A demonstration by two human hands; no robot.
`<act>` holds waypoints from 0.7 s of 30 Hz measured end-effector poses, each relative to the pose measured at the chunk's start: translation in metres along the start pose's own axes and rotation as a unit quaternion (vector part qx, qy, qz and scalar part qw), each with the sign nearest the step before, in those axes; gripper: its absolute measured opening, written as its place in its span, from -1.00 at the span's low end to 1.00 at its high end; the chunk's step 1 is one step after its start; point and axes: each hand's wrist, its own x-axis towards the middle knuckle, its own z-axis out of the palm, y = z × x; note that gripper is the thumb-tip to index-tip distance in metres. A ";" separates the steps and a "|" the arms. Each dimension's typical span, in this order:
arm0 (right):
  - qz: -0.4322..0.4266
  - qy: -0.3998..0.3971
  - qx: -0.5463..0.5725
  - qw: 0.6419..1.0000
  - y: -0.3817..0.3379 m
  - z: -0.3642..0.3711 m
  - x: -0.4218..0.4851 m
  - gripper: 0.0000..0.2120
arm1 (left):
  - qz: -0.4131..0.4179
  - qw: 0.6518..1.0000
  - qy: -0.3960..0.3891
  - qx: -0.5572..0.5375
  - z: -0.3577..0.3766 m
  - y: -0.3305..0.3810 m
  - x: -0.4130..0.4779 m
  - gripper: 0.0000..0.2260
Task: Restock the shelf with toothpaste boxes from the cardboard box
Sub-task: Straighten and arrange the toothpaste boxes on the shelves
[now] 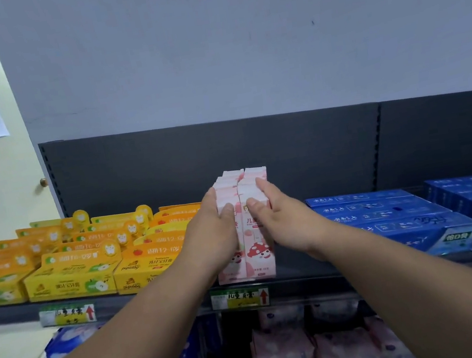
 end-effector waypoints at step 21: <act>0.076 0.089 0.048 0.992 0.004 -0.030 0.044 -0.48 | -0.096 0.995 0.012 -0.035 -0.035 0.004 0.073 -0.56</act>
